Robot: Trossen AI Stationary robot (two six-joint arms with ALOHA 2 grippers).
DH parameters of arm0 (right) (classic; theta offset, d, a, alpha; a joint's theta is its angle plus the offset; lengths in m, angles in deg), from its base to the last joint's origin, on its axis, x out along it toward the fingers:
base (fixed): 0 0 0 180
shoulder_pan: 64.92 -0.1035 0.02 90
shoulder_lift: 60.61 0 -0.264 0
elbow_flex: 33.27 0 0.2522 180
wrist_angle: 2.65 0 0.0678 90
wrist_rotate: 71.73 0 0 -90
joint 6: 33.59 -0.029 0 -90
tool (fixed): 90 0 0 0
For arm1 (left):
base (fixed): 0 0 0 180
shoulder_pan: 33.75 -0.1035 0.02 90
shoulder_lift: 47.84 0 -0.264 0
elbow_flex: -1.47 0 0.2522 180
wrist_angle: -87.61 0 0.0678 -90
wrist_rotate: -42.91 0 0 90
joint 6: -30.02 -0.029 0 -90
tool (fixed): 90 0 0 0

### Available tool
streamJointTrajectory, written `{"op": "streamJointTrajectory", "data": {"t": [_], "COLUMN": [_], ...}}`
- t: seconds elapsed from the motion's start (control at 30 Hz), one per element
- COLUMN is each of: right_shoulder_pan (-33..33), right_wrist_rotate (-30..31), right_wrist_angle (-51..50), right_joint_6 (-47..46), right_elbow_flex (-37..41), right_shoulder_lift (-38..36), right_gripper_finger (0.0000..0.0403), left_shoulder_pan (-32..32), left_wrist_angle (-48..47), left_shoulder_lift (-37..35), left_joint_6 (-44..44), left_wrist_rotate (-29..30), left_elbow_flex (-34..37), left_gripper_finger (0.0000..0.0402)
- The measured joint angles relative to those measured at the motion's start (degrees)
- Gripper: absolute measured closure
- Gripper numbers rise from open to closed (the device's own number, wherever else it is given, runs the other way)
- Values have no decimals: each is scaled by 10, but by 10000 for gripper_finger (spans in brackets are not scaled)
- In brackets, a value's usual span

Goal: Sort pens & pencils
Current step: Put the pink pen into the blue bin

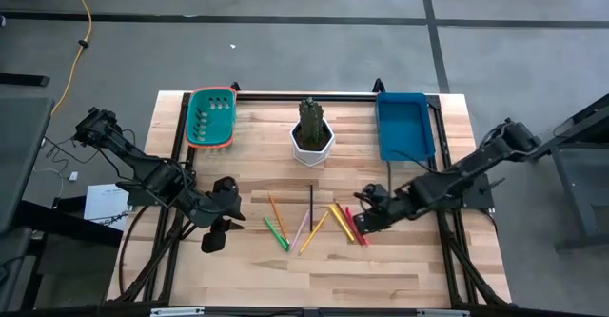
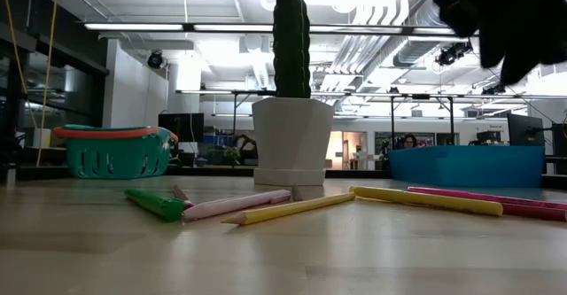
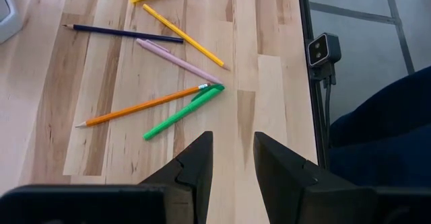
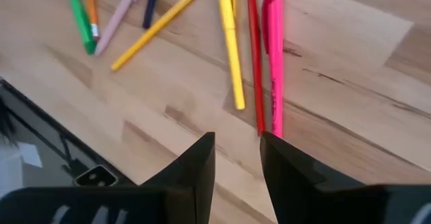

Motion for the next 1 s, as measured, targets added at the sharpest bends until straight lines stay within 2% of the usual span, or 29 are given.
{"op": "streamJointTrajectory", "data": {"t": [0.2, 0.43, 0.73, 1.0], "right_shoulder_pan": [20, 30, 49, 54], "right_wrist_rotate": [-43, -32, -43, -51], "right_wrist_angle": [6, -138, -142, -157], "right_joint_6": [32, 105, 143, 146], "right_elbow_flex": [-16, -120, -177, -182], "right_shoulder_lift": [63, 148, 235, 262], "right_gripper_finger": [293, 293, 293, 293], "left_shoulder_pan": [0, 0, 0, 0], "left_wrist_angle": [-5, -12, -19, -29], "left_shoulder_lift": [0, 0, 0, 0], "left_joint_6": [0, 0, -2, -2], "left_wrist_rotate": [0, 1, 1, 0], "left_elbow_flex": [0, 0, 0, 0], "left_gripper_finger": [305, 305, 305, 305]}}
